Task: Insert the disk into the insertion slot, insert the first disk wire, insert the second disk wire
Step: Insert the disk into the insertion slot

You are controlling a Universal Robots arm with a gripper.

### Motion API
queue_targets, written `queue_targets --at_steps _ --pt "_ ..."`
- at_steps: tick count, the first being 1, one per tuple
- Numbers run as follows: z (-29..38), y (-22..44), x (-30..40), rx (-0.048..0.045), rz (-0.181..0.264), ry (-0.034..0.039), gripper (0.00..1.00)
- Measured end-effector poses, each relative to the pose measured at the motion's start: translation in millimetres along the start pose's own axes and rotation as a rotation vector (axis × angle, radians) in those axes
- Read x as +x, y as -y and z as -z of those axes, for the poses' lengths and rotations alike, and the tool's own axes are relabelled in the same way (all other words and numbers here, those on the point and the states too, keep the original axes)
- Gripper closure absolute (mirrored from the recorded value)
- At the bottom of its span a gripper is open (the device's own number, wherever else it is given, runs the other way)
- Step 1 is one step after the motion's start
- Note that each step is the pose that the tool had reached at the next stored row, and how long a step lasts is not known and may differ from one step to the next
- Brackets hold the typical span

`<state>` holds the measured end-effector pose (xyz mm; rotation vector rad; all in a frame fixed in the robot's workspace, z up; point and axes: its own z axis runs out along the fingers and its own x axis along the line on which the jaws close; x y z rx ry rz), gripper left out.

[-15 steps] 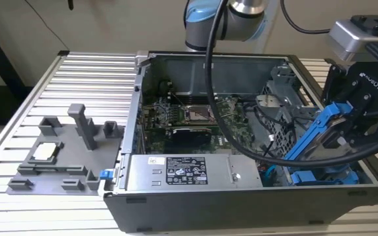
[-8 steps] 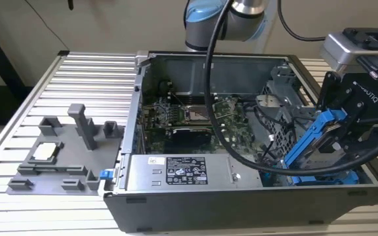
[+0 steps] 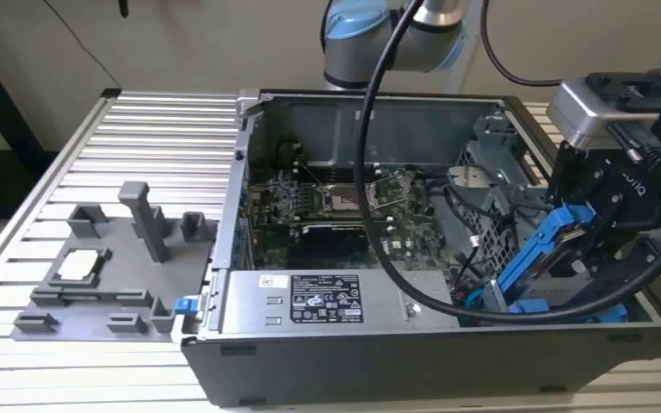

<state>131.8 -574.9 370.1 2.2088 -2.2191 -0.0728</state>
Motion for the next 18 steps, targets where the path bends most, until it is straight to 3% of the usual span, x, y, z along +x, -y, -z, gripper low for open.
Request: queue_targets --at_steps 5,15,17,18 --pt "-8.5 0.3 0.2 0.0 0.0 -0.0003 0.67" --pt "-10.3 0.4 0.2 0.0001 0.0 0.0004 0.67" --pt "-10.2 0.5 0.2 0.0001 0.0 -0.0003 0.66" --pt "-10.2 0.5 0.2 0.0 0.0 -0.0004 0.6"
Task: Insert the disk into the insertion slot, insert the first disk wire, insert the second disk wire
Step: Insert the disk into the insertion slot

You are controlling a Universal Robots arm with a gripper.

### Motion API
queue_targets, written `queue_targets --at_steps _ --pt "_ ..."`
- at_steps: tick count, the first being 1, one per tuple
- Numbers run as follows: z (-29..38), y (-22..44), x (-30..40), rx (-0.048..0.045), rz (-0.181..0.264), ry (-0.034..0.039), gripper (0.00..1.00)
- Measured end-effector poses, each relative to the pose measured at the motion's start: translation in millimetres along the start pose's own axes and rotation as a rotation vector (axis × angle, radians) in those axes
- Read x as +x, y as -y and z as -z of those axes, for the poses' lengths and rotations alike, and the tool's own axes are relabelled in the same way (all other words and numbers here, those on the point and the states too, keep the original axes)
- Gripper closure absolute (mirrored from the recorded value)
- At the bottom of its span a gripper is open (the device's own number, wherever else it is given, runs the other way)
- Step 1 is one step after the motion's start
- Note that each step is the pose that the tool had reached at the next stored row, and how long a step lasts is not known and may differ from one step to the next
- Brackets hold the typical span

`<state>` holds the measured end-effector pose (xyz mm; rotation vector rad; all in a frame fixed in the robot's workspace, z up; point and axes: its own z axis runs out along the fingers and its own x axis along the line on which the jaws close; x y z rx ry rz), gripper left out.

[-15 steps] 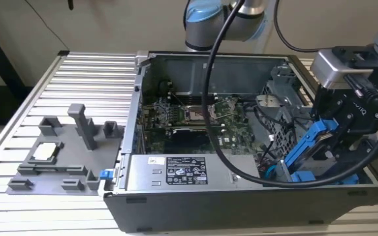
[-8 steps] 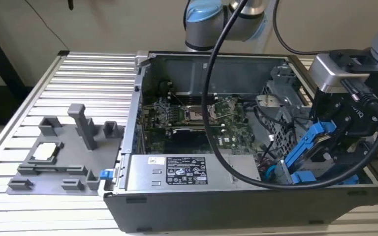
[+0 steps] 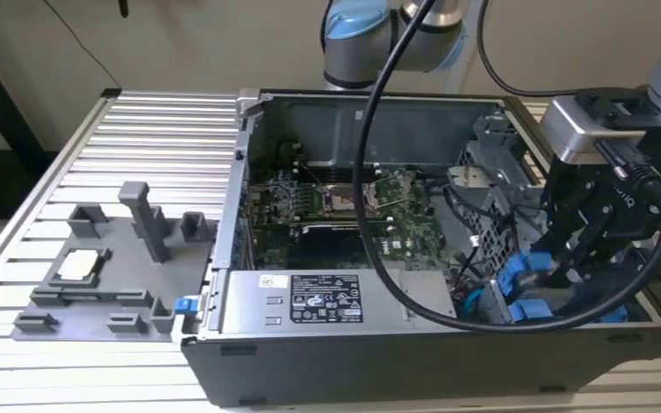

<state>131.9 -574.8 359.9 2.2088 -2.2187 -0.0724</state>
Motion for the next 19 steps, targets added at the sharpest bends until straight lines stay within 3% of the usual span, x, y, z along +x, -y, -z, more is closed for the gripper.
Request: queue_targets --at_steps 2,9,11,13,17,19 --pt "2.7 -0.2 0.0 0.0001 0.0 -0.0002 0.6" --pt "33.0 -1.5 -0.9 -0.0001 0.0 -0.0003 0.6" --pt "35.8 -2.6 -2.3 0.0027 0.0 -0.0005 0.6" --pt "35.8 -4.4 -2.9 0.026 0.001 0.0032 0.6" --pt "35.7 -6.4 -3.9 0.0771 0.003 0.0376 0.6" --pt "35.6 -7.0 -4.5 0.0953 0.004 0.0578 0.6"
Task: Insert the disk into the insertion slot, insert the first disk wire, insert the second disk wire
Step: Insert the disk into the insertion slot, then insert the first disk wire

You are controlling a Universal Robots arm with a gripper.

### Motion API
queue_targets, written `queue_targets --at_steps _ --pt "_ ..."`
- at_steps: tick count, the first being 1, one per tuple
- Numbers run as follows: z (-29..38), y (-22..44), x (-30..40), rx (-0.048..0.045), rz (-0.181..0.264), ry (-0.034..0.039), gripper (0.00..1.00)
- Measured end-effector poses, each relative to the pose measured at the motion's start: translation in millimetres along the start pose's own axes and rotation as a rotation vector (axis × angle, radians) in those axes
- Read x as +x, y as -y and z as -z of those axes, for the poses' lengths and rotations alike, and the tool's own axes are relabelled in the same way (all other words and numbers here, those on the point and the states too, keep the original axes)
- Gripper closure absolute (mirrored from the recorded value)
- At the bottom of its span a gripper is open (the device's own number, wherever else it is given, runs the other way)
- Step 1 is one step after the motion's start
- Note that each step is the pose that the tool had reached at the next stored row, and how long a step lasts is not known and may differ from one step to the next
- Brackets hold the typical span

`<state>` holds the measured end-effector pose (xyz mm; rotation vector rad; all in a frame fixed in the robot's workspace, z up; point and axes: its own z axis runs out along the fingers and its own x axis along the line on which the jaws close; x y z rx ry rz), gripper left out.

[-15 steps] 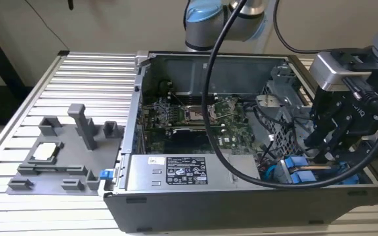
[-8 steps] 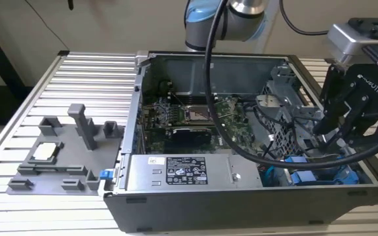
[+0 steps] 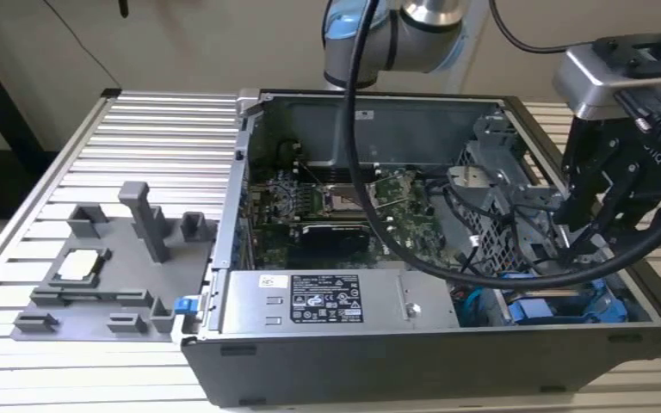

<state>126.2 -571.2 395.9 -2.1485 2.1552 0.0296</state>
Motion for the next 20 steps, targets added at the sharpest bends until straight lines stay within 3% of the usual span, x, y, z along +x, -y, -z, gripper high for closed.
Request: queue_targets --at_steps 4,5,9,11,14,17,20 --pt "0.0 -1.1 -1.5 0.0348 0.001 0.0402 0.6" --pt "-0.1 -1.4 -2.0 0.0465 0.002 0.0449 0.6" --pt "-1.1 -2.4 -4.2 0.0942 0.014 0.0469 0.6" --pt "-2.2 -2.5 -5.9 0.113 0.025 0.0479 0.6" --pt "-3.9 -3.0 -10.2 0.1245 0.043 0.0483 0.6" --pt "-5.2 -3.1 -12.7 0.1319 0.071 0.043 0.6" --pt "-6.4 -3.5 -14.8 0.1403 0.092 0.0302 0.6"
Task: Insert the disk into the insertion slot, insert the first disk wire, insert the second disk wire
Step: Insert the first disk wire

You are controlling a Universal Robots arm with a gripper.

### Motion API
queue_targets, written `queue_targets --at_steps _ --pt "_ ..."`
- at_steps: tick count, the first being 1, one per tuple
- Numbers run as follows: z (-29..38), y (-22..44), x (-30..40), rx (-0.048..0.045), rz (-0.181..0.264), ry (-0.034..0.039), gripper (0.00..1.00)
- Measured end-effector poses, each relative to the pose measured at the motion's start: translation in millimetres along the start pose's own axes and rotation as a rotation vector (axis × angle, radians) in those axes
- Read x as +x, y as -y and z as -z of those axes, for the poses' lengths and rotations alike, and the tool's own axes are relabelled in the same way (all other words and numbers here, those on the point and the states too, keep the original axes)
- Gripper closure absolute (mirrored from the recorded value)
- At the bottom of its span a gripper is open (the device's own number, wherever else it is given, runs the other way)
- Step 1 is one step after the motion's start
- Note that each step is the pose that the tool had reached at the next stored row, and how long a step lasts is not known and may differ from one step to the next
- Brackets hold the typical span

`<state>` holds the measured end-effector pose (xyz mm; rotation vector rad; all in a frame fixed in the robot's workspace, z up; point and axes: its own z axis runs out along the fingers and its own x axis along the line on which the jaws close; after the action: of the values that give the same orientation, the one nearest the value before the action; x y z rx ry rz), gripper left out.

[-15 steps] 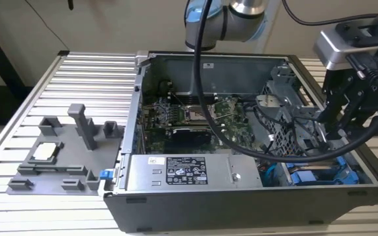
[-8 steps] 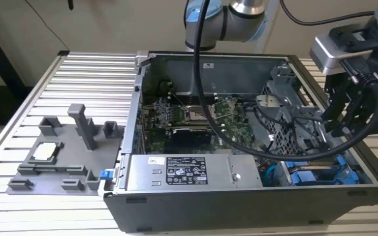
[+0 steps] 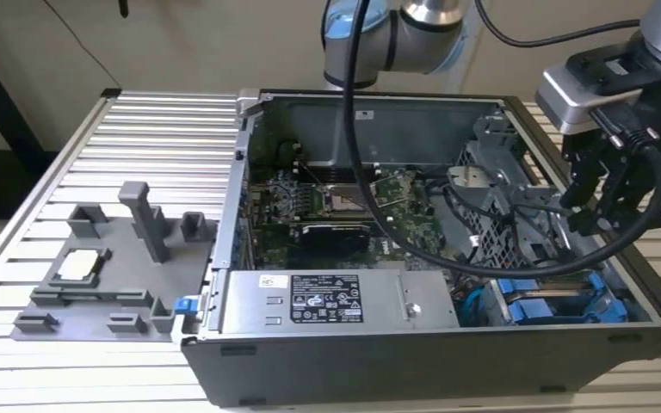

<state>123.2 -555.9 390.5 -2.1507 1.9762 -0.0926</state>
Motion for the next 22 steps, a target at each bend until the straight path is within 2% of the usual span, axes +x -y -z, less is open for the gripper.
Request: queue_targets --at_steps 3,8,10,14,19,22 --pt "-1.7 -1.2 -1.6 0.0068 0.017 -0.0087 0.6" --pt "-2.1 -4.6 -2.4 0.0105 0.038 -0.0337 0.6" --pt "-2.6 -5.5 -2.7 0.0135 0.048 -0.0413 0.6" --pt "-3.0 -7.4 -3.1 0.0233 0.063 -0.0459 0.6" --pt "-2.9 -7.7 -3.2 0.0225 0.066 -0.0526 0.6" --pt "-3.0 -7.7 -3.2 0.0227 0.066 -0.0536 0.62"
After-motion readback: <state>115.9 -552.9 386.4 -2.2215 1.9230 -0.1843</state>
